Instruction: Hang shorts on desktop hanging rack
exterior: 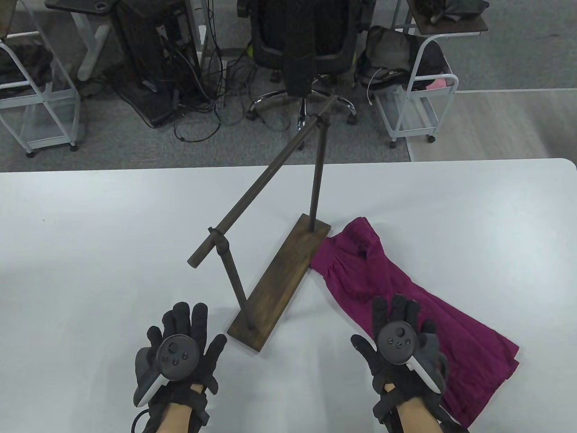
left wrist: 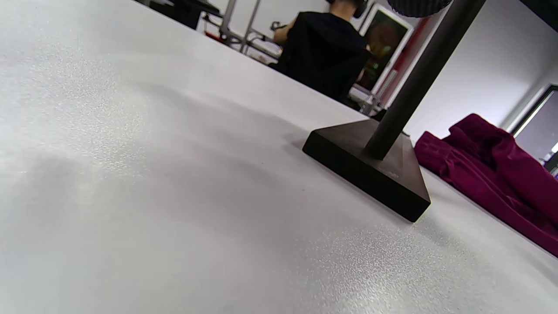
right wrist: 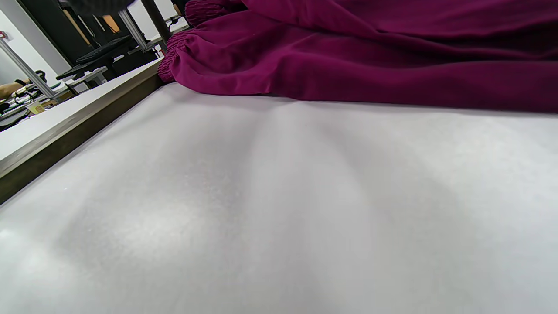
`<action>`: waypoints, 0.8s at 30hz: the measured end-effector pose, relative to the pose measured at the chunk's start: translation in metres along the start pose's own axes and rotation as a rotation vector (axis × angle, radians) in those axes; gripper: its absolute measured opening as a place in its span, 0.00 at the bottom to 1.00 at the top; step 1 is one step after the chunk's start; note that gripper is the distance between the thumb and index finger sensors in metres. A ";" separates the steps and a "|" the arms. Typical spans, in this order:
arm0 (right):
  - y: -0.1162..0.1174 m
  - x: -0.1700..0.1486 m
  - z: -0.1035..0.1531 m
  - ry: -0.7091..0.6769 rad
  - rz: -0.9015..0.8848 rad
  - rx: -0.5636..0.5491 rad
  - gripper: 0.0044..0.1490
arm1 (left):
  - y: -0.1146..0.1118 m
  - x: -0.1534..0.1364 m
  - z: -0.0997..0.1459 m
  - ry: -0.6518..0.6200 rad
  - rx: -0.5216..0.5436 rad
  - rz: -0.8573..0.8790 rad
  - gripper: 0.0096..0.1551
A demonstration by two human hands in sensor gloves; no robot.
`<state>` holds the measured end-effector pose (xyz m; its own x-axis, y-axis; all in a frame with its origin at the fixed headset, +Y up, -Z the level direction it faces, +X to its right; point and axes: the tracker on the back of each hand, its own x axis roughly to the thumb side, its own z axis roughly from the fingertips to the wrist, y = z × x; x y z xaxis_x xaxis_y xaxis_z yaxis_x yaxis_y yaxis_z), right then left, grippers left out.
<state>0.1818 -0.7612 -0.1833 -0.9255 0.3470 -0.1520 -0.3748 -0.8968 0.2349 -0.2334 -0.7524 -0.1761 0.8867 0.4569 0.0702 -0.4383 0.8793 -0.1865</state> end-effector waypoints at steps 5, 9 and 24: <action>0.000 0.001 0.000 0.005 0.005 0.004 0.54 | 0.001 0.000 0.000 -0.004 0.006 0.005 0.47; 0.000 0.001 0.000 0.004 0.008 0.010 0.54 | 0.001 0.000 0.000 -0.001 0.003 0.011 0.47; -0.001 -0.006 -0.004 0.052 -0.036 0.031 0.55 | 0.001 0.000 0.000 -0.005 -0.004 0.020 0.47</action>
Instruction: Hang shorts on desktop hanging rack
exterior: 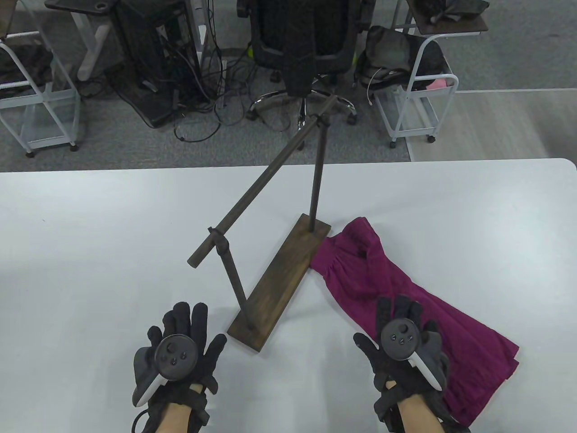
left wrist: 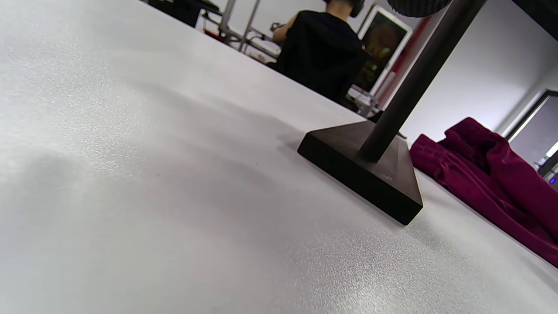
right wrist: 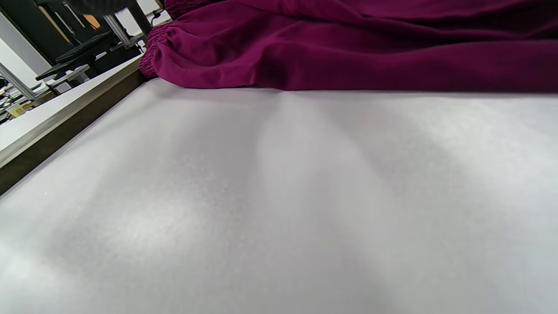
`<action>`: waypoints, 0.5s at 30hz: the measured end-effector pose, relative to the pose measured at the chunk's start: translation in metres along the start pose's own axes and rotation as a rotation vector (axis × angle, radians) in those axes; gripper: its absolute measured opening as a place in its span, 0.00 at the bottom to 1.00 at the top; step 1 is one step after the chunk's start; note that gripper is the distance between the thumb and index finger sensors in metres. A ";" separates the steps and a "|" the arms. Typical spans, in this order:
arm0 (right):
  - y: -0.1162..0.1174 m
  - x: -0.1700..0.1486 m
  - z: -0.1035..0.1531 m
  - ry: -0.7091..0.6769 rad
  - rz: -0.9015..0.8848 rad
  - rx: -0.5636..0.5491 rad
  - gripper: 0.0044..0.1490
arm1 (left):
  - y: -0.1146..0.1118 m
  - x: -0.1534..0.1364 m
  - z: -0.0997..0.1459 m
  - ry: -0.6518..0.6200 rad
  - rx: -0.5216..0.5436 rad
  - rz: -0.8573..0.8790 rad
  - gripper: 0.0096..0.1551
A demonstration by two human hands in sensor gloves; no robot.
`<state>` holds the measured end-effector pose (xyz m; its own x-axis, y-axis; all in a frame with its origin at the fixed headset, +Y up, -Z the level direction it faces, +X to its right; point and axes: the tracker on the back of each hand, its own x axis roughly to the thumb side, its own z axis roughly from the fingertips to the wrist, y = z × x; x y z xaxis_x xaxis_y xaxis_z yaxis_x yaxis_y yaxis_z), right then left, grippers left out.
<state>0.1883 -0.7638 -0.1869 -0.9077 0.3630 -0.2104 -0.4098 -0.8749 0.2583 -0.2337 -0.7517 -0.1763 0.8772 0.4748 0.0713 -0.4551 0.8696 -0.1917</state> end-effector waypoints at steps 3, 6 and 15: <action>-0.002 -0.003 -0.003 0.012 -0.031 -0.004 0.55 | 0.000 0.000 0.000 -0.004 -0.005 0.009 0.47; -0.004 -0.005 -0.006 0.018 -0.063 -0.014 0.56 | -0.001 0.000 0.000 -0.006 -0.006 0.013 0.47; -0.017 -0.011 -0.020 0.061 -0.153 0.010 0.59 | -0.003 0.001 -0.001 -0.009 -0.022 0.009 0.47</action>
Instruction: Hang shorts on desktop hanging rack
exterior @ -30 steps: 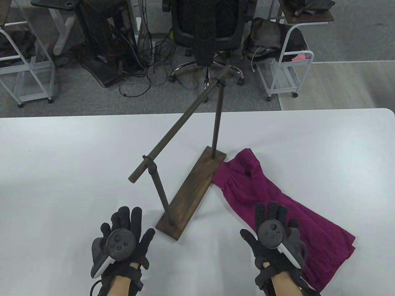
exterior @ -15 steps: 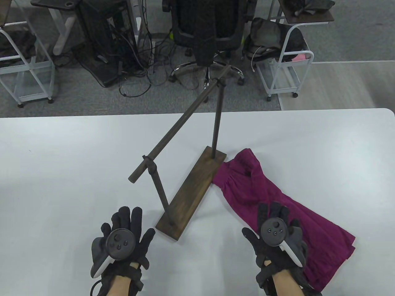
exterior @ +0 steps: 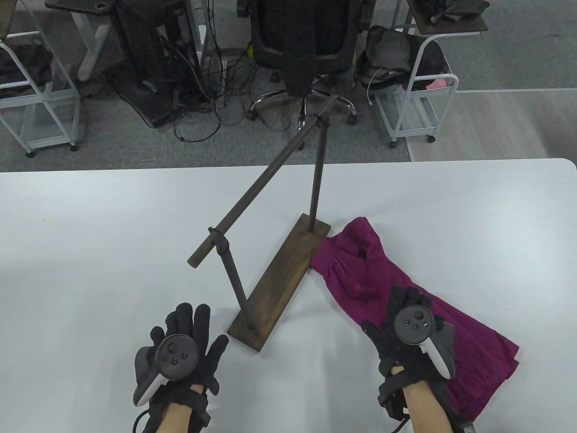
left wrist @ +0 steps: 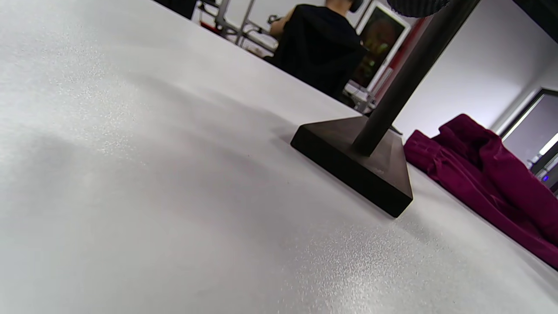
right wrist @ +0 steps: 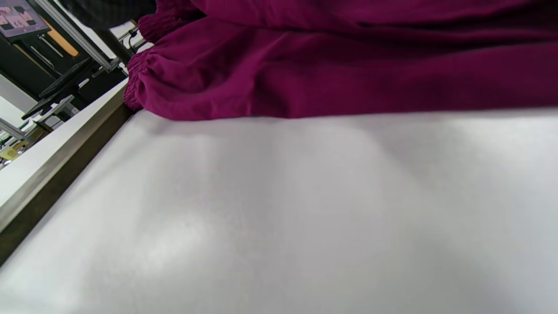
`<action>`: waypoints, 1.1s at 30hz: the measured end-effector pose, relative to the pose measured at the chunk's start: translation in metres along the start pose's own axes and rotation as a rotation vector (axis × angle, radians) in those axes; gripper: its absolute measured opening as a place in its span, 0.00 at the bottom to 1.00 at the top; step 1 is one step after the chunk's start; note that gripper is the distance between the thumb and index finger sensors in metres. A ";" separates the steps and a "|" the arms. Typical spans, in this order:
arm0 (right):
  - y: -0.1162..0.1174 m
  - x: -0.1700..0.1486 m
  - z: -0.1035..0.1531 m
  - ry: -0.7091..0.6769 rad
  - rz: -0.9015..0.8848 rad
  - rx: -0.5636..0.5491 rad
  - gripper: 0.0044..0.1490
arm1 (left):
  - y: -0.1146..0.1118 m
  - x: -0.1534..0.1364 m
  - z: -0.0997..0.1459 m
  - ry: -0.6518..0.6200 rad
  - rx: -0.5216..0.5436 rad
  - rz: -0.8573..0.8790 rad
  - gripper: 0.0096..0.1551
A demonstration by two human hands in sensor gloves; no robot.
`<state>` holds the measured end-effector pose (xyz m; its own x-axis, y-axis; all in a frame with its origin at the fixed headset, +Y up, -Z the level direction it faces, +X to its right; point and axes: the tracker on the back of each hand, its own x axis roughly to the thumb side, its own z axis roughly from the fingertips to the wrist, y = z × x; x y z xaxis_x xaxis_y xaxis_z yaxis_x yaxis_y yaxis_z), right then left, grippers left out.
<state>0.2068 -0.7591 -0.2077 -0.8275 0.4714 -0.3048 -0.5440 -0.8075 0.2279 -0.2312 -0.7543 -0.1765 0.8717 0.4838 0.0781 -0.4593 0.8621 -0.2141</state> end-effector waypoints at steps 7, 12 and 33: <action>-0.005 -0.001 -0.017 0.064 -0.047 0.045 0.60 | -0.001 0.000 0.000 0.005 -0.009 -0.005 0.47; -0.004 0.004 -0.031 0.106 -0.050 0.069 0.61 | -0.001 0.000 -0.001 0.012 -0.014 -0.005 0.47; 0.018 0.022 -0.077 0.207 -0.004 0.217 0.63 | -0.004 0.001 -0.002 0.000 -0.041 0.001 0.47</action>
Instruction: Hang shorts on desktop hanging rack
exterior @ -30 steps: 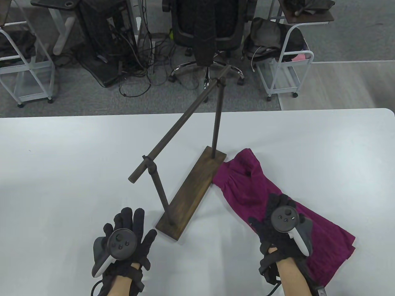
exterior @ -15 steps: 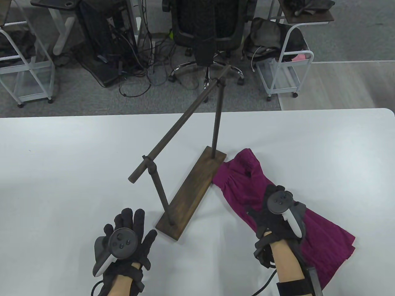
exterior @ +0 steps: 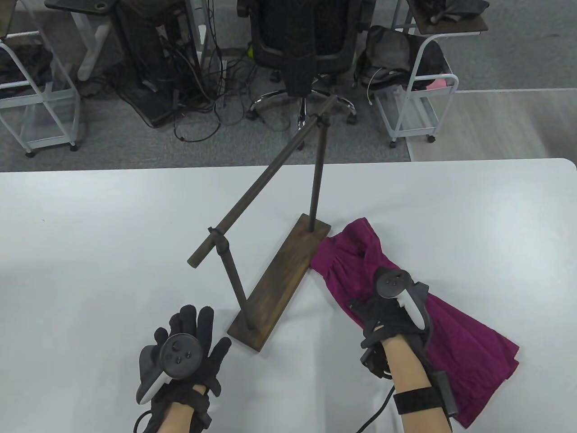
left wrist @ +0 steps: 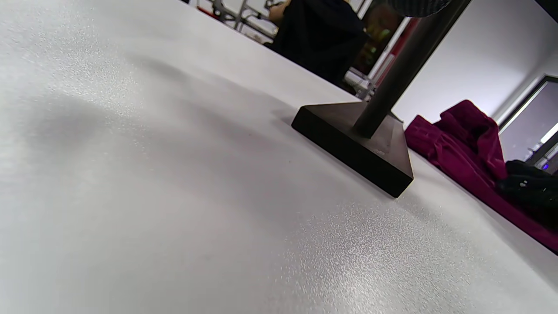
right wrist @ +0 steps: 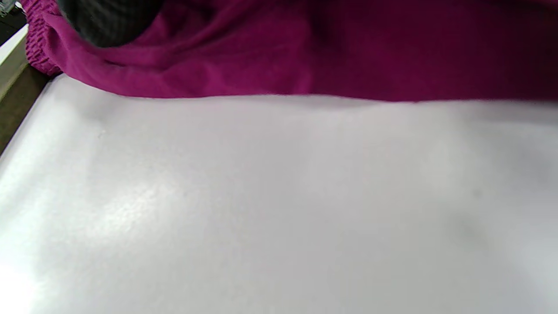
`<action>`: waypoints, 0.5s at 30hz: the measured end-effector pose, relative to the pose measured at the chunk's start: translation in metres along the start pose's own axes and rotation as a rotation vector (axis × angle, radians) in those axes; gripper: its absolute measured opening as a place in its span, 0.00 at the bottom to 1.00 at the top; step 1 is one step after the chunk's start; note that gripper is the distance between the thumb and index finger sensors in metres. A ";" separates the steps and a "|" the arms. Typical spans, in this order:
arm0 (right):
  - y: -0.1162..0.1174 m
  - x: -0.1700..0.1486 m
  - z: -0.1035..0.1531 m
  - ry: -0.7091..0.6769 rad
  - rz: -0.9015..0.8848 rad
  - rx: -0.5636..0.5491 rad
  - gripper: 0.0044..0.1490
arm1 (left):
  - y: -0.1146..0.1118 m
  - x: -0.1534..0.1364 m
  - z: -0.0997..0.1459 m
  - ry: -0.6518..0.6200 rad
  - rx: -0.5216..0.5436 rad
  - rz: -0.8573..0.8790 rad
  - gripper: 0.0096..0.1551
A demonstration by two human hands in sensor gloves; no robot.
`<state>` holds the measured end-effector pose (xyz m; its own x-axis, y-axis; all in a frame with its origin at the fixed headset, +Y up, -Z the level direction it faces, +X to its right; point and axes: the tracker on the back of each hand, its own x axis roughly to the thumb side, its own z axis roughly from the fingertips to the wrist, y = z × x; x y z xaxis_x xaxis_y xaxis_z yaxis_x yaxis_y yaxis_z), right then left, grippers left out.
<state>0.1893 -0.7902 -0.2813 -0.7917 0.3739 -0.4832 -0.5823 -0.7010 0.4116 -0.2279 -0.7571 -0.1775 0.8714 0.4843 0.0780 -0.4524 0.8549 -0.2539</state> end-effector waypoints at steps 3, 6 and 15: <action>-0.002 0.001 -0.003 0.016 0.005 0.013 0.63 | 0.000 0.000 0.000 0.002 -0.001 -0.006 0.47; -0.001 0.000 -0.007 0.048 0.057 0.007 0.64 | 0.000 0.000 0.000 0.004 0.000 -0.007 0.47; 0.001 -0.003 -0.008 0.040 0.014 -0.015 0.58 | -0.001 0.000 0.000 0.012 0.004 -0.022 0.47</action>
<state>0.1930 -0.7969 -0.2859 -0.7913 0.3400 -0.5082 -0.5685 -0.7151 0.4067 -0.2275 -0.7579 -0.1778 0.8832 0.4634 0.0717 -0.4342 0.8659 -0.2482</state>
